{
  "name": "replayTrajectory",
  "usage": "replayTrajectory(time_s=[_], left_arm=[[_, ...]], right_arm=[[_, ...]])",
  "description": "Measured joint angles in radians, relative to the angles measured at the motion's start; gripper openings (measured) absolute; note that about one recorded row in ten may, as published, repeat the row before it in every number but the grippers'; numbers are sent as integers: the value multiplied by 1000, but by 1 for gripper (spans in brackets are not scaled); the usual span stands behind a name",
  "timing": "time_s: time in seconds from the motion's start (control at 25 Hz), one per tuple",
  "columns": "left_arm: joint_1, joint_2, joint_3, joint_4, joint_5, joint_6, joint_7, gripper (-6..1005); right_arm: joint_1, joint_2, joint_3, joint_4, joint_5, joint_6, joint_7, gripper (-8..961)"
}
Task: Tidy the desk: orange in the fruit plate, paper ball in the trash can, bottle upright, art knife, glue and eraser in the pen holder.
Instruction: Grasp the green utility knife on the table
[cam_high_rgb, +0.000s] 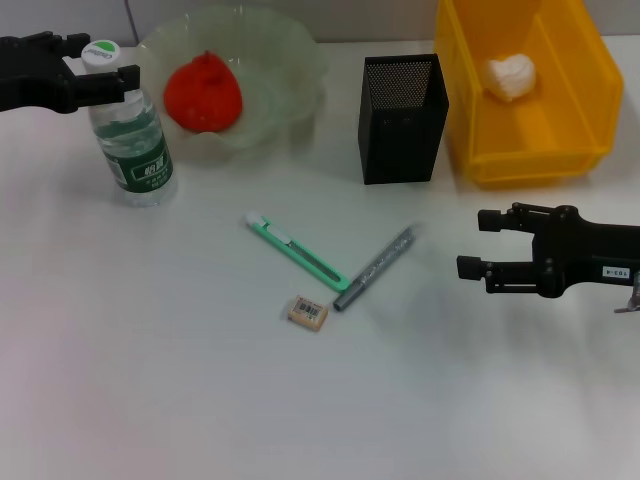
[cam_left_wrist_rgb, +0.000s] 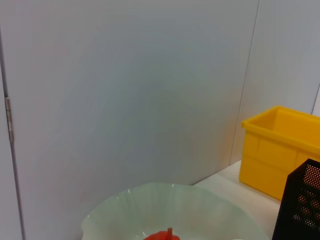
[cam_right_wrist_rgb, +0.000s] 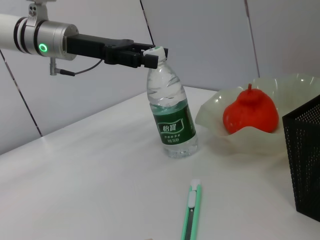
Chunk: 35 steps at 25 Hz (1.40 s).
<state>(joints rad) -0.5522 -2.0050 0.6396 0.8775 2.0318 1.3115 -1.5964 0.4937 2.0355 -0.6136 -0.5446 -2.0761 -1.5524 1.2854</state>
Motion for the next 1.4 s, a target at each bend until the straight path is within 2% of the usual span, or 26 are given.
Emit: replayTrajectory(time_s=[0.16,0.28,0.36,0.48,0.52,0.56,0.64,0.68,0.72,0.84,1.08,1.4], left_arm=[[0,0,0,1,0,0,0,859],[0,1,-11,7,-9,6,0,859],[12,16,-28,22,-94,54,0,859],[12,16,-28,22,-94,54,0,860],[29,48,-29,32,-214,177,-3,860],[34,55,-28,32,-249,250,-3,860],[34,55,-28,32,-249,250,-3,860],[38,59,-27,32,-271,320,-1,860],[43,51,-16,26,-272,442,15,860],[55,35,10,15,-261,488,35,860],[80,9,28,-40,-249,493,90,859],[83,-1,30,-147,-210,476,192,860]], right_arm=[[0,0,0,0,0,0,0,828],[0,0,0,0,-1,1,0,828],[0,0,0,0,-1,2,0,828],[1,0,0,0,-1,5,0,828],[2,0,0,0,-1,6,0,828],[3,0,0,0,-1,6,0,828],[5,0,0,0,-1,6,0,827],[5,0,0,0,-1,6,1,827],[6,0,0,0,-1,6,2,827],[7,0,0,-2,0,4,5,827],[14,0,0,-1,4,7,6,828],[22,2,0,2,3,8,7,828]])
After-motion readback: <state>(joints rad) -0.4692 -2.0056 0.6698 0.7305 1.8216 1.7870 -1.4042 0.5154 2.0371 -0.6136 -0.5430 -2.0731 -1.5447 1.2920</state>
